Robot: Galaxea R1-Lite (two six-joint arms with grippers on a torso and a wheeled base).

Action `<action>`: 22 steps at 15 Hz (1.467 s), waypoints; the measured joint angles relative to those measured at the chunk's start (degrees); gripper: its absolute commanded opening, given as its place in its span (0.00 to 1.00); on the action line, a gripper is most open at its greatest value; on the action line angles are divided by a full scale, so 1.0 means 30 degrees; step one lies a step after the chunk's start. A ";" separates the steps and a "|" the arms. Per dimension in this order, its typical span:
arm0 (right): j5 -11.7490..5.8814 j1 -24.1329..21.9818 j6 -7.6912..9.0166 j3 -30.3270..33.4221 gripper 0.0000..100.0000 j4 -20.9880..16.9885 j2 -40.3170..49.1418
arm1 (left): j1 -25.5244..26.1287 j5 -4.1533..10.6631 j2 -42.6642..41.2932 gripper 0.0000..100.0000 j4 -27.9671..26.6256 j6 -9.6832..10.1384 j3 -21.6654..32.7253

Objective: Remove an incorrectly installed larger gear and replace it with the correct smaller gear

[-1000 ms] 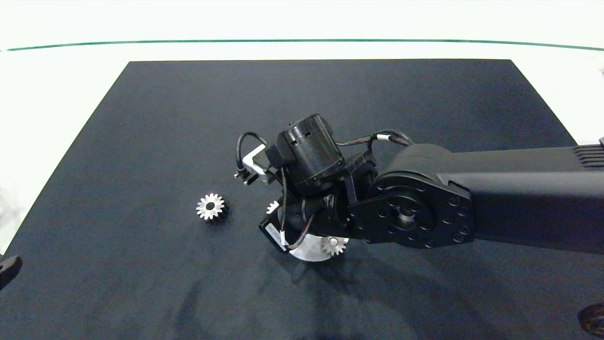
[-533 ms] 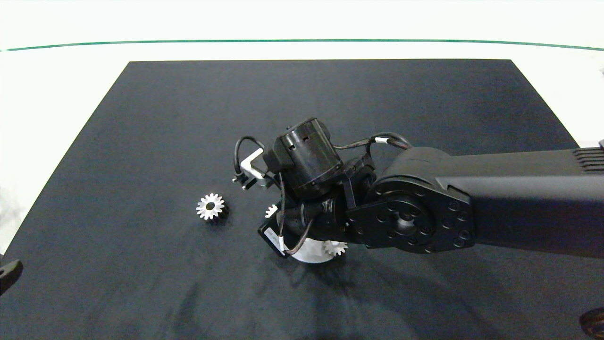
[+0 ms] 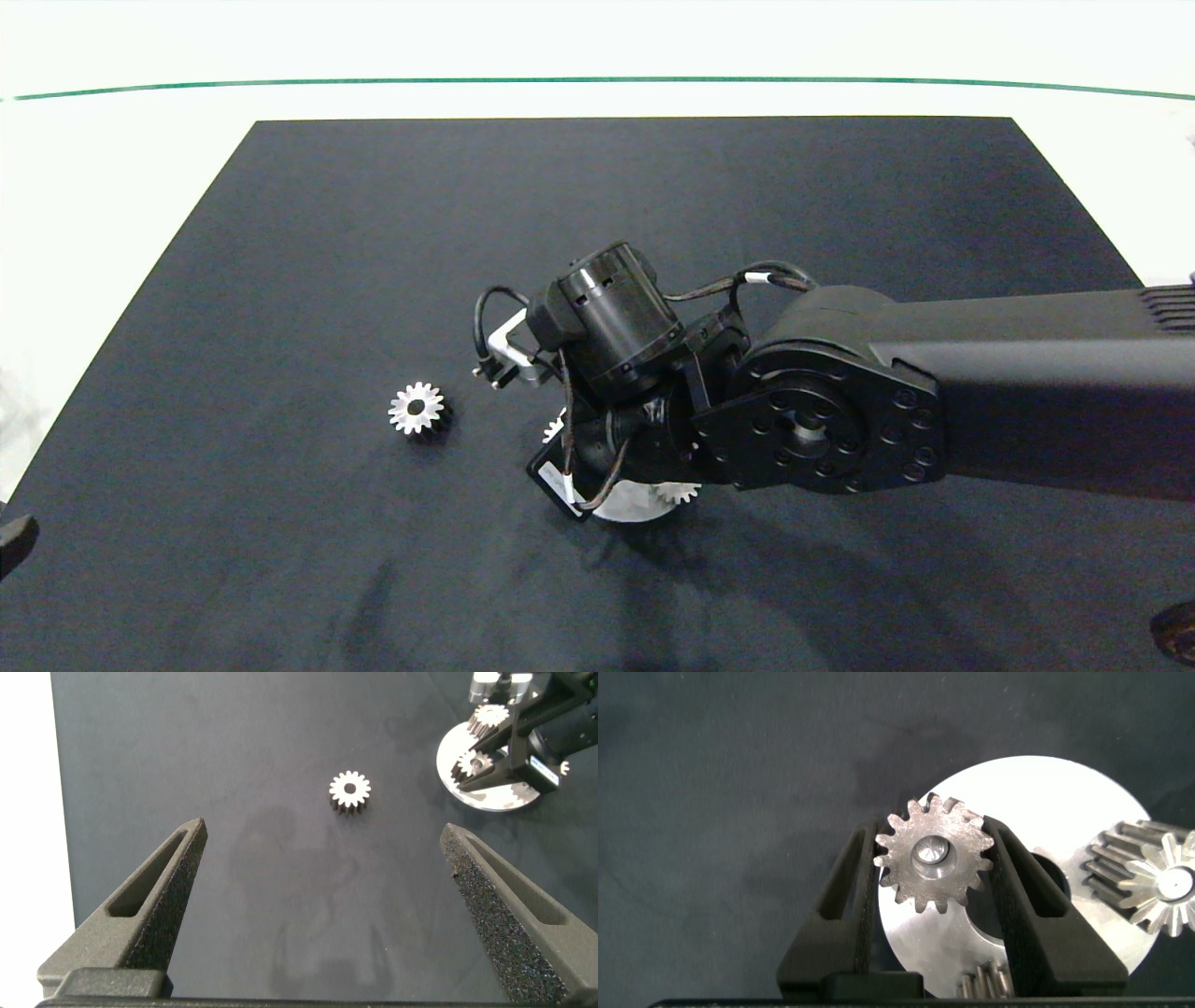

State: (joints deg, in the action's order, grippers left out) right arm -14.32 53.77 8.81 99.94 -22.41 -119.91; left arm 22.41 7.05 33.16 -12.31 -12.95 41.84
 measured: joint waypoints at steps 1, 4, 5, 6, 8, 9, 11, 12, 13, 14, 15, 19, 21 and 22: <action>-0.0008 0.0000 -0.0037 0.0004 0.22 0.0028 0.0000 | 0.0000 0.0008 -0.0073 1.00 -0.0195 0.0000 -0.0028; -0.0020 0.0065 -0.0065 0.0130 0.22 0.0020 -0.0024 | 0.0000 0.0012 -0.0252 1.00 -0.0349 0.0000 -0.0037; -0.0028 0.0073 -0.0102 0.0110 0.22 0.0020 -0.0024 | 0.0000 0.0008 -0.0289 1.00 -0.0349 0.0000 -0.0037; -0.0028 0.0073 -0.0154 0.0037 0.22 0.0020 -0.0016 | 0.0008 0.0008 -0.0321 1.00 -0.0358 0.0000 -0.0028; -0.0045 0.0081 -0.0349 -0.0016 1.00 0.0020 -0.0016 | 0.0024 0.0008 -0.0333 1.00 -0.0358 0.0008 -0.0037; -0.0049 0.0081 -0.0378 -0.0037 1.00 0.0020 -0.0024 | 0.0024 0.0000 -0.0341 1.00 -0.0358 0.0008 -0.0028; -0.0037 0.0081 -0.0406 -0.0053 1.00 0.0012 -0.0024 | 0.0024 0.0008 -0.0358 1.00 -0.0358 0.0000 -0.0028; -0.0028 0.0081 -0.0414 -0.0045 1.00 0.0020 -0.0016 | 0.0024 0.0000 -0.0362 1.00 -0.0358 0.0008 -0.0028; -0.0028 0.0081 -0.0431 -0.0045 1.00 0.0020 0.0000 | 0.0008 0.0000 -0.0362 1.00 -0.0378 0.0008 -0.0028; -0.0028 0.0081 -0.0423 -0.0045 1.00 0.0012 0.0020 | 0.0008 0.0000 -0.0362 1.00 -0.0370 0.0000 -0.0028; -0.0028 0.0081 -0.0431 -0.0045 1.00 0.0012 0.0069 | 0.0000 0.0000 -0.0370 1.00 -0.0378 0.0008 -0.0028; -0.0406 -0.0020 -0.0488 -0.0081 1.00 -0.0203 0.1235 | -0.0008 0.0028 -0.0406 1.00 -0.0378 0.0028 -0.0028; -0.1113 -0.0248 -0.0496 -0.0410 1.00 -0.0549 0.2564 | -0.0150 0.0037 -0.0435 1.00 -0.0378 0.0028 -0.0028; -0.1865 -0.0402 -0.0488 -0.0670 1.00 -0.0662 0.3247 | -0.0305 0.0037 -0.0479 1.00 -0.0406 0.0037 -0.0028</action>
State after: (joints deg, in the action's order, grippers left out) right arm -19.92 52.57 7.35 97.93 -24.39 -110.17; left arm 21.49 7.16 31.72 -13.53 -12.84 41.75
